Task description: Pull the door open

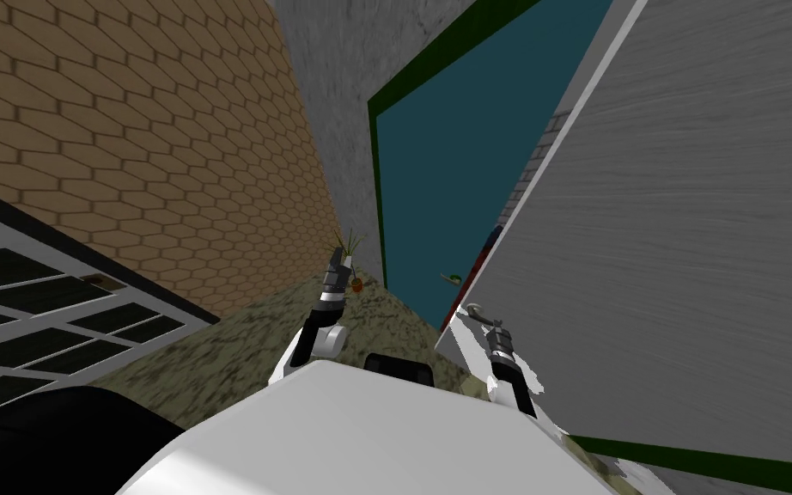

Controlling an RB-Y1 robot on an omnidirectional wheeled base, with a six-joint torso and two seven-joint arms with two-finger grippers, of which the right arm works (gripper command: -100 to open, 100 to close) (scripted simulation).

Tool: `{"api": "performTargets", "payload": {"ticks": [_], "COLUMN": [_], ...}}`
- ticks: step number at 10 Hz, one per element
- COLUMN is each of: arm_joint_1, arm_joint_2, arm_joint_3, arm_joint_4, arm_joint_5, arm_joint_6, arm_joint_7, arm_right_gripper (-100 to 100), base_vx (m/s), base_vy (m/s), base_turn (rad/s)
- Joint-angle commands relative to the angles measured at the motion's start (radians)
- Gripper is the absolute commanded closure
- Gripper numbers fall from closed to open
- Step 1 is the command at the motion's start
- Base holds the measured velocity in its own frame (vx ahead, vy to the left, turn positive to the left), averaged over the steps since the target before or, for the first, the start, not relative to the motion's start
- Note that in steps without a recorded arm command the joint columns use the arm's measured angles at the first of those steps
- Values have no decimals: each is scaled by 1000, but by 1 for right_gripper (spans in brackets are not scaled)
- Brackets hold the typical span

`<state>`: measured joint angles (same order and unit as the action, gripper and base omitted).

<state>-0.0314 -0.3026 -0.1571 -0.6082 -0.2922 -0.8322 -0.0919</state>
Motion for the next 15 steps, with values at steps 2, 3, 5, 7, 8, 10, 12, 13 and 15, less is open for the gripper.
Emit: {"api": "performTargets", "payload": {"ticks": [2, 3, 5, 7, 8, 10, 12, 13, 15], "arm_joint_1": [-30, -27, -20, -8, -2, 9, 17, 17, 22], "arm_joint_2": [-3, -11, -19, -32, -39, -51, -60, -60, -69], "arm_joint_3": [6, 16, 30, 54, 67, 89, 106, 106, 98], "arm_joint_4": [52, 59, 57, 54, 53, 50, 48, 48, 50], "arm_joint_5": [1, 7, 15, 29, 36, 49, 58, 58, 54], "arm_joint_6": [-23, -36, -44, -58, -65, -78, -87, -87, -85], "arm_joint_7": [-5, -21, -39, -68, -84, -112, -133, -133, -132], "arm_right_gripper": [100, 100, 100, 100, 100, 100, 100, 100, 100], "base_vx": [-9, -113, -168, -231, -210, -190, -203, -116, -31], "base_vy": [-12, 10, 15, 2, -2, -40, -52, 7, 16], "base_turn": [-25, 72, 86, 171, 137, 132, 125, 22, -27]}}
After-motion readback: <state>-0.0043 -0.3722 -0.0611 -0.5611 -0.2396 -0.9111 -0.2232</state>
